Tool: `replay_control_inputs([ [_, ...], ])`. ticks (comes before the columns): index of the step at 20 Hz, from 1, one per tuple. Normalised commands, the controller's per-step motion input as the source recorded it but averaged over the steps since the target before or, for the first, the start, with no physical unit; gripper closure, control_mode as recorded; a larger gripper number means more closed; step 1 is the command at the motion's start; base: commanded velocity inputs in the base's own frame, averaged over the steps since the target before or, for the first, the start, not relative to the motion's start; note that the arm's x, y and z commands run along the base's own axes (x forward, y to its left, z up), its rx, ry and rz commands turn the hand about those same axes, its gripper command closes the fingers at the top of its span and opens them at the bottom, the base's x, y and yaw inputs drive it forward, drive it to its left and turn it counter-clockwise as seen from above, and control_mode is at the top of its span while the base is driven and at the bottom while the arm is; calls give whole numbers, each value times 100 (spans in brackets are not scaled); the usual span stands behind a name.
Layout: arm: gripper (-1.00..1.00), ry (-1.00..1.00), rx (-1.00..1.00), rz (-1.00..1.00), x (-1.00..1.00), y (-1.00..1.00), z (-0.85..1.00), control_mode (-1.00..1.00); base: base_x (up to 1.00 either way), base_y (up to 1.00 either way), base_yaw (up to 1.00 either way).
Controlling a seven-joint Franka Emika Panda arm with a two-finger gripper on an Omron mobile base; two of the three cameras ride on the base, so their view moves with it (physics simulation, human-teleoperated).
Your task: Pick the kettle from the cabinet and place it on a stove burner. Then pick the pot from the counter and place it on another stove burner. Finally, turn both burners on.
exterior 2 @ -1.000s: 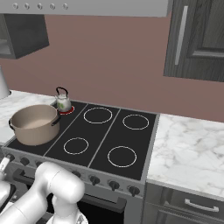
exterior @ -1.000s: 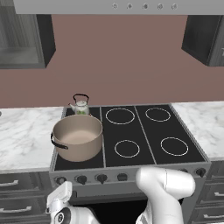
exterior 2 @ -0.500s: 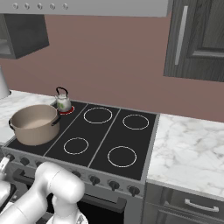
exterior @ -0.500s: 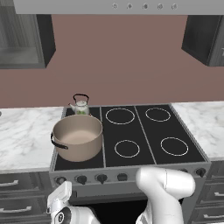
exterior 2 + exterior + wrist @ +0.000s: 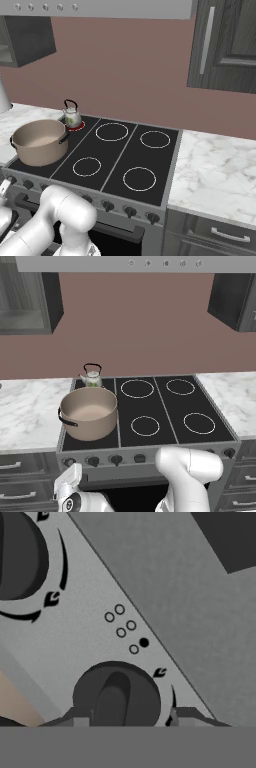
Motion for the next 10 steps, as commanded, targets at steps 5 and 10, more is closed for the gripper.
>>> replay_control_inputs([
  [5, -100, 0, 0, 0, -22, 23, 0, -100, 0, 0, 0],
  [10, -100, 0, -1, 0, -24, 36, 1, -100, 0, 0, 0],
])
